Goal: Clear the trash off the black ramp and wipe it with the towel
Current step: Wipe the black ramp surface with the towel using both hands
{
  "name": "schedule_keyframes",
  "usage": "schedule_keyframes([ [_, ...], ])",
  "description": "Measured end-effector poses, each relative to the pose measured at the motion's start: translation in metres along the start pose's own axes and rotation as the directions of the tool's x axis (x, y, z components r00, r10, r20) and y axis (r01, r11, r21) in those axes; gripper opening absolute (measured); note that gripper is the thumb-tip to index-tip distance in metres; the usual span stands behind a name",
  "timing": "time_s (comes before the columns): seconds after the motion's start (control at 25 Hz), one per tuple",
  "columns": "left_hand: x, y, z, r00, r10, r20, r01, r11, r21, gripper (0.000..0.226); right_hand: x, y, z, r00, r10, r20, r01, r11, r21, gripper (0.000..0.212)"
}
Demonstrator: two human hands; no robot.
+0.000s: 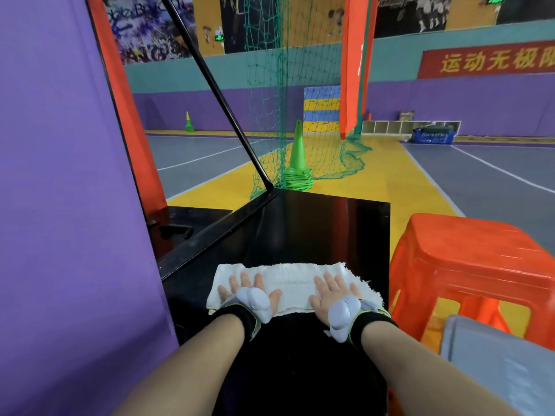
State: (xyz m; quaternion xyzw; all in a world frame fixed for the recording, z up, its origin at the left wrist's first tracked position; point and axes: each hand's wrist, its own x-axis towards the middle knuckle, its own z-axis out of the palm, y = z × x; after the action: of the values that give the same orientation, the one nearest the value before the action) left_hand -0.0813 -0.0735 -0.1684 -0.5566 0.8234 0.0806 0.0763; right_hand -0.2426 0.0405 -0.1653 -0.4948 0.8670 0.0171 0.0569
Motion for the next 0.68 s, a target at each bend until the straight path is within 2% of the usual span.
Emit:
schedule_keyframes([
  [0.2, 0.002, 0.011, -0.001, 1.000, 0.022, -0.017, -0.022, 1.000, 0.019, 0.107, -0.023, 0.012, -0.011, 0.999, 0.050, 0.000, -0.050, 0.998, 0.024, 0.062],
  [0.36, -0.002, 0.000, -0.007, 0.996, 0.075, -0.054, -0.078, 0.996, -0.049, 0.109, -0.036, 0.007, -0.020, 0.999, 0.044, -0.027, -0.043, 0.998, 0.041, 0.062],
  [0.56, -0.022, -0.017, -0.020, 0.987, 0.144, -0.068, -0.148, 0.987, -0.057, 0.083, -0.046, -0.013, -0.049, 0.992, 0.129, 0.008, -0.128, 0.991, -0.032, 0.054],
  [0.68, -0.034, -0.035, -0.041, 0.964, 0.164, -0.212, -0.207, 0.957, -0.201, 0.062, -0.048, -0.035, -0.065, 0.995, 0.057, -0.086, -0.053, 0.997, 0.049, 0.040],
])
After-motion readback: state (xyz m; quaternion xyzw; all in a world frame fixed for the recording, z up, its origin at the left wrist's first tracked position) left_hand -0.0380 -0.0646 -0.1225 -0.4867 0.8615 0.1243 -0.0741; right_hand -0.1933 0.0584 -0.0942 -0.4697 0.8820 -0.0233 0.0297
